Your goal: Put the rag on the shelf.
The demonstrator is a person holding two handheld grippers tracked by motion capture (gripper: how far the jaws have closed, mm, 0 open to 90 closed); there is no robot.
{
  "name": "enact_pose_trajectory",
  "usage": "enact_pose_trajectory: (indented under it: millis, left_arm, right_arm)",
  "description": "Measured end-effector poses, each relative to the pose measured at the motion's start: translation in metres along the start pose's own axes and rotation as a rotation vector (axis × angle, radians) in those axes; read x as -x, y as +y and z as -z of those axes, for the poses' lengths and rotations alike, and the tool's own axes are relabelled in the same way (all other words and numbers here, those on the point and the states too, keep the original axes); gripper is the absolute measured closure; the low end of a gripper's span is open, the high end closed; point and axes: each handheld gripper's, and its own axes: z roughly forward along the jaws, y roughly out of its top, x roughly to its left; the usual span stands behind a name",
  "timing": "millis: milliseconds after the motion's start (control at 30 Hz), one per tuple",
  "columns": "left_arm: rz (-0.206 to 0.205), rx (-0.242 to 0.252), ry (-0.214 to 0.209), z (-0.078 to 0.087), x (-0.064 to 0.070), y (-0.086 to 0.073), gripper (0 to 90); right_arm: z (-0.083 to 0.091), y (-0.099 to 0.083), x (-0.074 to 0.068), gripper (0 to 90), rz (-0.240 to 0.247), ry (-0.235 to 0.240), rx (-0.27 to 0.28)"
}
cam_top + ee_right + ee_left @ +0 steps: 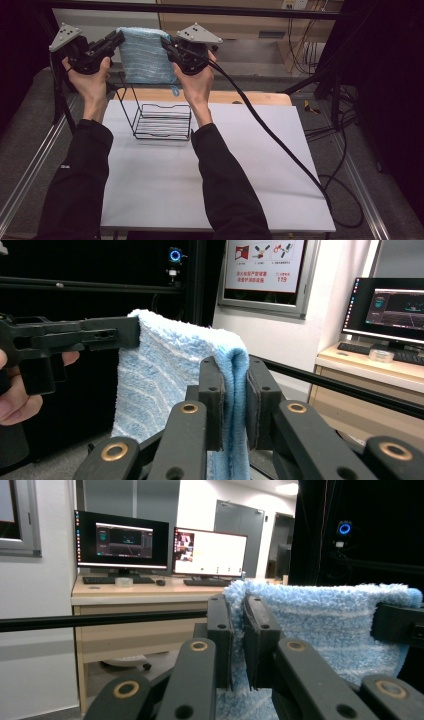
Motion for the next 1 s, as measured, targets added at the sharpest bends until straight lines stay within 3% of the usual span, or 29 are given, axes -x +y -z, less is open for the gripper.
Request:
enact_pose_trajectory:
  millis: [300,1000]
  left_arm:
    - [0.007,-0.025,0.005,-0.002,-0.006,-0.015,82.9]
    - [-0.019,-0.107,-0.040,0.018,-0.009,-0.042,82.6]
  right_arm:
    - [-0.002,-0.009,-0.002,80.5,0.029,-0.007,-0.033]
    - [0.003,-0.041,-0.008,80.4,-0.031,0.038,-0.097]
